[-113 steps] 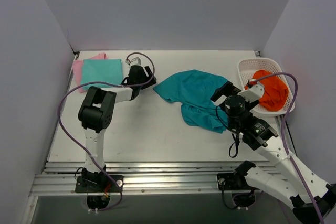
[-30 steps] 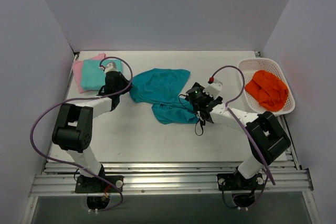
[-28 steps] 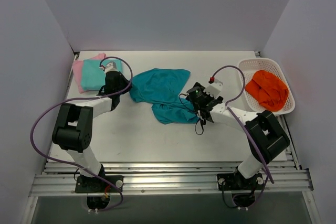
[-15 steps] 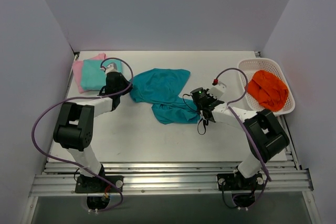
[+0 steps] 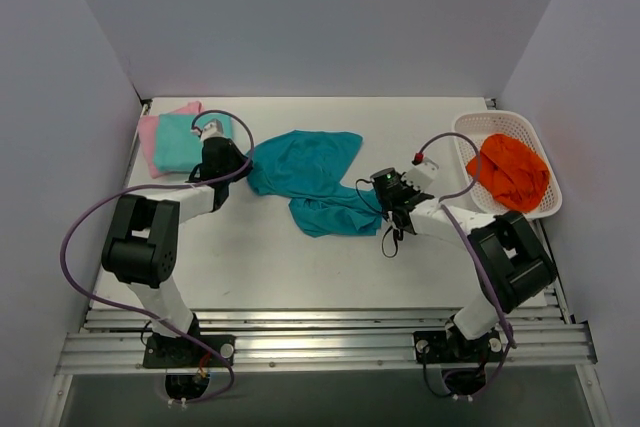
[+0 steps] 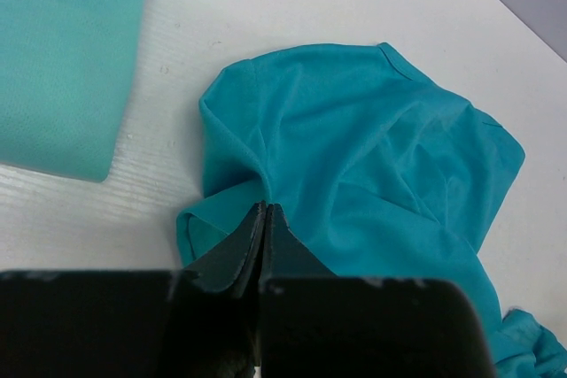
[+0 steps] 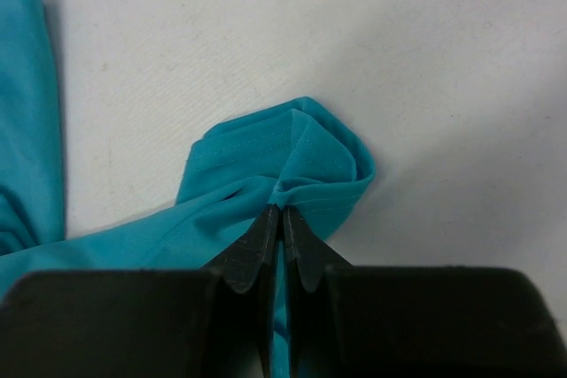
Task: Fold and stack the t-shirts
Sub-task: Flatten out the tshirt
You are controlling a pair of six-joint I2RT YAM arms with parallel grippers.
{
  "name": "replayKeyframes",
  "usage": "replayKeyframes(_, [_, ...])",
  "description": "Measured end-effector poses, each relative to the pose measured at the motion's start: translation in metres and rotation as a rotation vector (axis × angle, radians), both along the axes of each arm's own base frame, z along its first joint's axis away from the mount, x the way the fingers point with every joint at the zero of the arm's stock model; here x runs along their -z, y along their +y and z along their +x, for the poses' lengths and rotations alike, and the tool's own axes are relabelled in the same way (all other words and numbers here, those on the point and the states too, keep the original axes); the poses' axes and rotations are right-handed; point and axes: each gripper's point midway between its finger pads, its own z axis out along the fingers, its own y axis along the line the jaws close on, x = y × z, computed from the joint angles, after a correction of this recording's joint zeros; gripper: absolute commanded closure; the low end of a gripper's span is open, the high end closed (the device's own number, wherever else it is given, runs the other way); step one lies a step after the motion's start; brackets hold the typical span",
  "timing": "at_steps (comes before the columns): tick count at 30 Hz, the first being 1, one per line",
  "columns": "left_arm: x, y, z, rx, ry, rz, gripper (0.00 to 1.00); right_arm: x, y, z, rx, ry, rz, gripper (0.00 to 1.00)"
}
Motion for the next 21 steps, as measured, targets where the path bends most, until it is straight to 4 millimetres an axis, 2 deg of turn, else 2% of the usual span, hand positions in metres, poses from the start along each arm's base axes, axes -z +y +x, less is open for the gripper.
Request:
replayKeyframes(2, [0.000,-0.001,-0.002,-0.003,0.003,0.008,0.98,-0.009,0.002,-0.001,-0.008,-0.016,0.009,1.00])
replayKeyframes(4, [-0.007,-0.003,-0.007,-0.004,0.004,0.031,0.98,-0.028,0.008,-0.005,-0.024,-0.050,0.023,1.00])
replayKeyframes(6, [-0.028,-0.009,-0.016,-0.001,-0.018,0.059,0.98,-0.056,0.016,-0.010,-0.048,-0.103,0.042,1.00])
replayKeyframes(7, [-0.061,-0.017,-0.026,0.009,-0.076,0.072,0.98,-0.089,0.024,-0.013,-0.066,-0.172,0.073,1.00])
replayKeyframes(10, [-0.137,-0.030,-0.055,0.019,-0.219,0.076,0.98,-0.150,0.031,-0.028,-0.099,-0.292,0.132,1.00])
replayKeyframes(12, [-0.193,-0.033,-0.082,0.026,-0.334,0.051,0.98,-0.192,0.024,-0.044,-0.109,-0.374,0.173,1.00])
replayKeyframes(14, [-0.240,-0.029,-0.108,0.020,-0.424,0.024,0.98,-0.231,0.013,-0.060,-0.106,-0.453,0.216,1.00])
replayKeyframes(18, [-0.318,-0.017,-0.165,0.020,-0.573,-0.032,0.98,-0.294,-0.012,-0.094,-0.114,-0.575,0.280,1.00])
replayKeyframes(19, [-0.334,-0.014,-0.180,0.030,-0.599,-0.045,0.98,-0.309,-0.019,-0.103,-0.116,-0.604,0.293,1.00])
replayKeyframes(21, [-0.353,-0.011,-0.201,0.055,-0.626,-0.055,0.98,-0.336,-0.035,-0.122,-0.118,-0.660,0.317,1.00])
